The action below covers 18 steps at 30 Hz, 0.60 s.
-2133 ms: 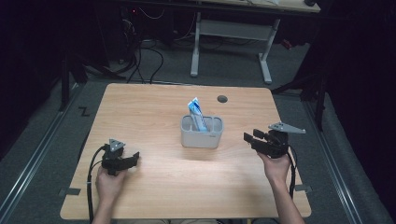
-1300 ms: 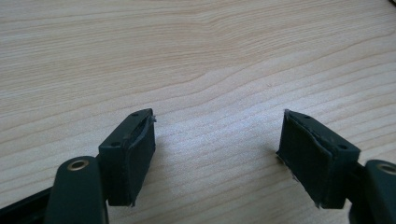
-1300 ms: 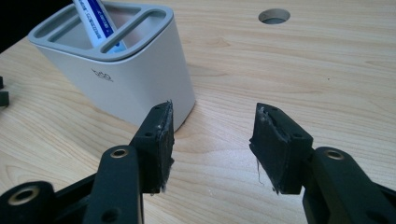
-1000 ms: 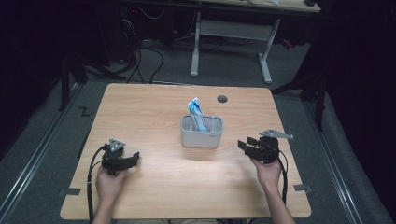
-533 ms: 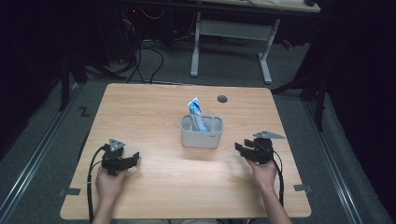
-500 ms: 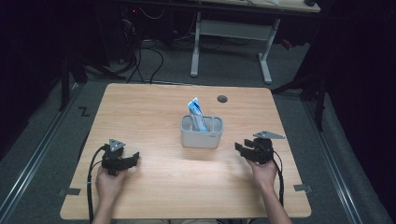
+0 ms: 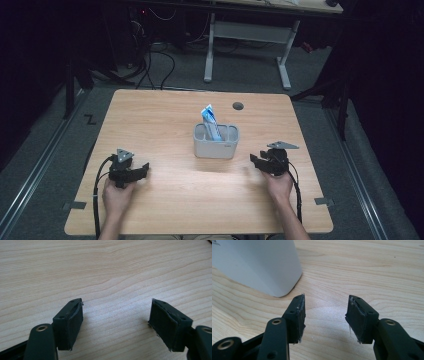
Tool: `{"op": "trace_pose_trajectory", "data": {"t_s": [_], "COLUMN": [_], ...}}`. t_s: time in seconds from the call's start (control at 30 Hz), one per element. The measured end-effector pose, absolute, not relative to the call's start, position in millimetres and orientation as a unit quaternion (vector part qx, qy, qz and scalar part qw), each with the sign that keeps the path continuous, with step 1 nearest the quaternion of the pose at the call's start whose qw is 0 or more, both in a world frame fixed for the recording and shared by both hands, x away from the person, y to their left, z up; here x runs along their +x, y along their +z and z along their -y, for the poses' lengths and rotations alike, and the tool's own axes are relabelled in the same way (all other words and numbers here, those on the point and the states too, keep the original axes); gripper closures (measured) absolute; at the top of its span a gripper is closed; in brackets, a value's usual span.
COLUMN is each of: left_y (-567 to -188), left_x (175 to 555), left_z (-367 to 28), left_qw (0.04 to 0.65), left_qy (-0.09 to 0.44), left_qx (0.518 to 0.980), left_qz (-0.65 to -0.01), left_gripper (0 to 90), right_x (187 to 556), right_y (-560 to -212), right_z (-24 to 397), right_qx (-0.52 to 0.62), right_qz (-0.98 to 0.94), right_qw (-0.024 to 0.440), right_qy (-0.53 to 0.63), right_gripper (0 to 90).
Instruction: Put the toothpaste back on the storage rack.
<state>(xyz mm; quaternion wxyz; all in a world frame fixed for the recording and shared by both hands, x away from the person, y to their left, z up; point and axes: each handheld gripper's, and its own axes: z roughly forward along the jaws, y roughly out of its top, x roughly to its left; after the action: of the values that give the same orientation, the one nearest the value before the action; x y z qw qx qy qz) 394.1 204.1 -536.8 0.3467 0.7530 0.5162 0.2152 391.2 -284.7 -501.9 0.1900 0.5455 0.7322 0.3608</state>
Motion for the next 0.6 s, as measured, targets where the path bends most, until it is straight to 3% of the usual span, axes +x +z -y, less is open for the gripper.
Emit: {"op": "trace_pose_trajectory", "data": {"t_s": [0.6], "left_y": [-536.8], "left_x": [394.1], "left_z": [-204.1], "left_qw": [0.347], "left_qy": [0.215], "left_qx": [0.753], "left_qz": [-0.517], "left_gripper": [27.4], "right_x": [395.0], "right_y": [-520.4], "right_z": [272.5], "right_qx": [0.530], "right_qz": [-0.751], "right_qw": [0.225], "right_qy": [0.324], "right_gripper": [47.6]}}
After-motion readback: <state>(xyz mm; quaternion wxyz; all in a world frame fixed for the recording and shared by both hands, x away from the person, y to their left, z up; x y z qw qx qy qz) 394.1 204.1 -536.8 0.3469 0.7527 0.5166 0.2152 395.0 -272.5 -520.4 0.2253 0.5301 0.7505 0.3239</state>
